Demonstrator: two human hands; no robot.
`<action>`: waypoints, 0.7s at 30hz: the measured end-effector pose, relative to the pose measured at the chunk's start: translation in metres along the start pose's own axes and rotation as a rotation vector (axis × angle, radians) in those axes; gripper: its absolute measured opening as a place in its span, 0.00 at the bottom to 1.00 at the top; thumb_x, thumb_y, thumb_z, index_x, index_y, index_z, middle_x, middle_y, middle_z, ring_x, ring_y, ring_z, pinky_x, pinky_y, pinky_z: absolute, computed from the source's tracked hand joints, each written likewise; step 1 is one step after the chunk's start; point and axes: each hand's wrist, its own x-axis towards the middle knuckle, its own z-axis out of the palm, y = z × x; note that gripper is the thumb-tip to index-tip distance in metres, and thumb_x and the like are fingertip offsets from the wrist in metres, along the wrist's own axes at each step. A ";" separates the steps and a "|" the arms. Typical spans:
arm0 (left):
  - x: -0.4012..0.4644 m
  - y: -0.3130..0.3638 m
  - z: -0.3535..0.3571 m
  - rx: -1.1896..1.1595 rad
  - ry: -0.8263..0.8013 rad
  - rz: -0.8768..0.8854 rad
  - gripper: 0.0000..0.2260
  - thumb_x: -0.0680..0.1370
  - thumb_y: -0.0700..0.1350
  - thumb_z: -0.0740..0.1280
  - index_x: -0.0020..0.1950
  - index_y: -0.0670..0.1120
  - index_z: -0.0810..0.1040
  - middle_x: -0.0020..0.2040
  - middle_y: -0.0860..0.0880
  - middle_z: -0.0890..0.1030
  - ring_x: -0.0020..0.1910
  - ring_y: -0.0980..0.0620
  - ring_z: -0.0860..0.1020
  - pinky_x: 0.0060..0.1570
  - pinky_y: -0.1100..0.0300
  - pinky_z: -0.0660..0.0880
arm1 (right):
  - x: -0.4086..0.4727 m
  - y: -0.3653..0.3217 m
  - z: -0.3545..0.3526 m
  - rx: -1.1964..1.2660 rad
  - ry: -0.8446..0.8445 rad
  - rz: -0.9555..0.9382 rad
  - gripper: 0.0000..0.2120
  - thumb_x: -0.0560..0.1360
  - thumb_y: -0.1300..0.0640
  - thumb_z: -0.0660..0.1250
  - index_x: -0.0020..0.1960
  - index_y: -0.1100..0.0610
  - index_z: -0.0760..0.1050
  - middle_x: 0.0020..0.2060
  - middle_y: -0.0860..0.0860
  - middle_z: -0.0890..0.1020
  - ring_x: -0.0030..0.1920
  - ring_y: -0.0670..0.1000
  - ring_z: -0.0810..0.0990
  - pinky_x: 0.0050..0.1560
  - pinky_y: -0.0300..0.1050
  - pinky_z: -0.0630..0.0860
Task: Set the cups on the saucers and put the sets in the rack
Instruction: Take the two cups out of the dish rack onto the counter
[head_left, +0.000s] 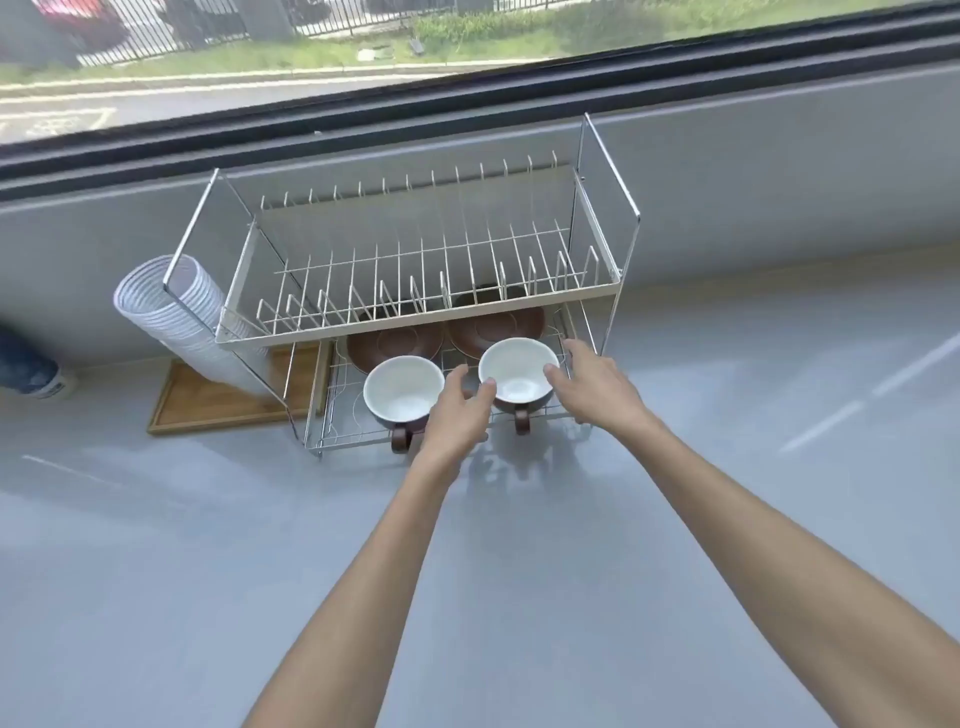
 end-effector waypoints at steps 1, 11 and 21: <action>0.002 0.003 0.002 -0.031 0.003 -0.006 0.27 0.82 0.53 0.62 0.80 0.51 0.60 0.67 0.48 0.72 0.63 0.43 0.77 0.55 0.51 0.80 | 0.004 0.002 0.003 0.034 0.010 0.011 0.26 0.79 0.46 0.56 0.75 0.54 0.63 0.64 0.56 0.78 0.56 0.63 0.81 0.59 0.58 0.77; 0.025 0.002 0.009 -0.045 -0.016 0.014 0.19 0.82 0.43 0.59 0.73 0.50 0.70 0.63 0.46 0.79 0.59 0.43 0.81 0.47 0.52 0.83 | 0.018 0.003 0.014 0.244 -0.039 0.037 0.20 0.77 0.58 0.57 0.69 0.54 0.69 0.53 0.57 0.81 0.42 0.59 0.86 0.44 0.57 0.84; 0.034 -0.005 0.014 -0.056 -0.020 -0.008 0.23 0.80 0.38 0.57 0.75 0.50 0.66 0.66 0.43 0.78 0.50 0.44 0.82 0.35 0.60 0.81 | 0.017 0.002 0.018 0.399 -0.051 0.109 0.25 0.74 0.65 0.54 0.69 0.52 0.70 0.56 0.58 0.81 0.44 0.61 0.86 0.40 0.48 0.85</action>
